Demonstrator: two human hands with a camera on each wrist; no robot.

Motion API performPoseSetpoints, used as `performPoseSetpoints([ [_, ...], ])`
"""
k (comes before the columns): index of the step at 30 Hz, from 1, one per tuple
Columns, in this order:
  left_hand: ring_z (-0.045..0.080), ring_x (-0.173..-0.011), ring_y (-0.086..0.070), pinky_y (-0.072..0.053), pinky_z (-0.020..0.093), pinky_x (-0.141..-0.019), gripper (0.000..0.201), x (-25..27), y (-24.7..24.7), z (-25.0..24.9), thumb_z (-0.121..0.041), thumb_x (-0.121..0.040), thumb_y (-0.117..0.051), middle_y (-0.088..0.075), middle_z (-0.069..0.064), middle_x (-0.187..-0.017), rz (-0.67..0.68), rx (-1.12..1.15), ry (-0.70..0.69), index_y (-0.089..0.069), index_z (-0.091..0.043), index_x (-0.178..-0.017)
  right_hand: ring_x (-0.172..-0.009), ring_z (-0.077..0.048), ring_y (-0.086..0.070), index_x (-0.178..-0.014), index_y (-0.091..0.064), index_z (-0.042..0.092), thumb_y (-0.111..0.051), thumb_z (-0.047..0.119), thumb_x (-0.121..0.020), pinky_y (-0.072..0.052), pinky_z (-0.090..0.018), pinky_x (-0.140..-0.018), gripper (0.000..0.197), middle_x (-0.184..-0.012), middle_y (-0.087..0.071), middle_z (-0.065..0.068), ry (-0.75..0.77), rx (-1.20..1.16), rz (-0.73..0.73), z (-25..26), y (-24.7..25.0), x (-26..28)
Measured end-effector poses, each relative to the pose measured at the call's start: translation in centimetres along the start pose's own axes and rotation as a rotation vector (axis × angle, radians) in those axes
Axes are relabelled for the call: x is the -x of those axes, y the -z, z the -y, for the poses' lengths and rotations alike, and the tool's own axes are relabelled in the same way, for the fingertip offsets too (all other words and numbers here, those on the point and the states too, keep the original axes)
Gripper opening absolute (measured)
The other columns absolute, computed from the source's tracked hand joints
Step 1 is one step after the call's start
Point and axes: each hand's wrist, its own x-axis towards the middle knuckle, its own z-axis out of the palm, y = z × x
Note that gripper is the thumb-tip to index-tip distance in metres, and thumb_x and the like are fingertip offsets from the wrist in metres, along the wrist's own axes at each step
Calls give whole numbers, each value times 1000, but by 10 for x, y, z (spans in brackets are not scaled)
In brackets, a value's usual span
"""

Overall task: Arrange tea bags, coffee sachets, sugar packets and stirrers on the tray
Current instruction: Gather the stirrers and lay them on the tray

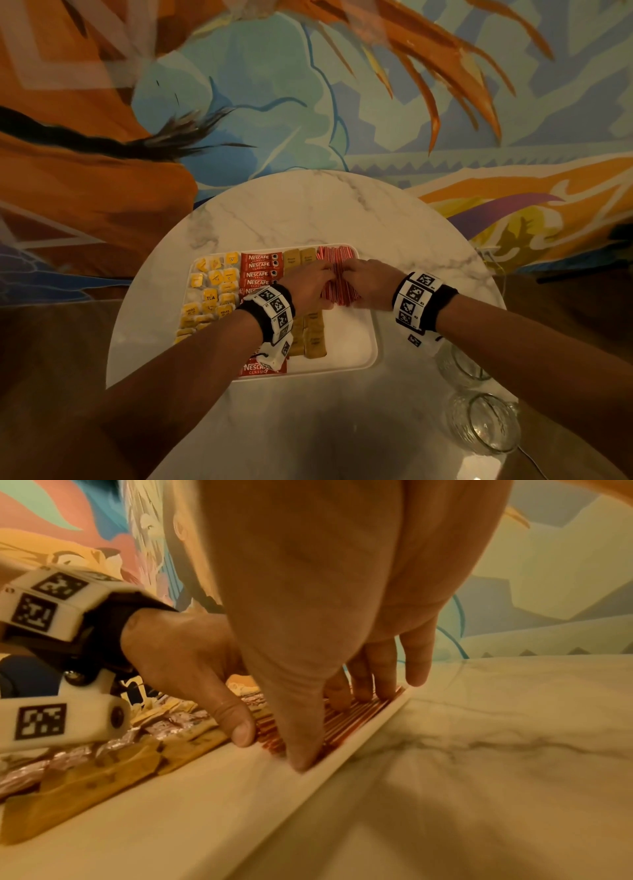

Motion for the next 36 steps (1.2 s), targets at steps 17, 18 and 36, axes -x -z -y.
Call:
performPoseSetpoints([
  [17, 21, -128, -50, -45, 41, -105, 59, 2, -4, 1, -51, -86, -69, -48, 2, -145, -2, -8, 8, -60, -17, -133, -99, -26, -63, -119, -60, 14, -65, 61, -81, -57, -42, -83, 60, -118, -56, -7, -59, -10, -40, 7, -2, -3],
  [18, 21, -128, -50, -45, 41, -105, 58, 2, -4, 1, -51, -87, -68, -48, 2, -145, 1, -15, 11, -59, -18, -134, -98, -26, -63, -119, -60, 13, -66, 58, -83, -57, -42, -82, 58, -119, -56, -8, -54, 4, -22, 6, -1, -1],
  [36, 20, -126, -51, -43, 32, -102, 52, -6, 0, -8, -41, -91, -69, -48, 3, -144, 10, 14, 4, -59, -14, -134, -111, -28, -58, -120, -62, 13, -71, 48, -84, -50, -42, -94, 51, -124, -57, -9, -73, 11, -27, -3, 0, 4],
])
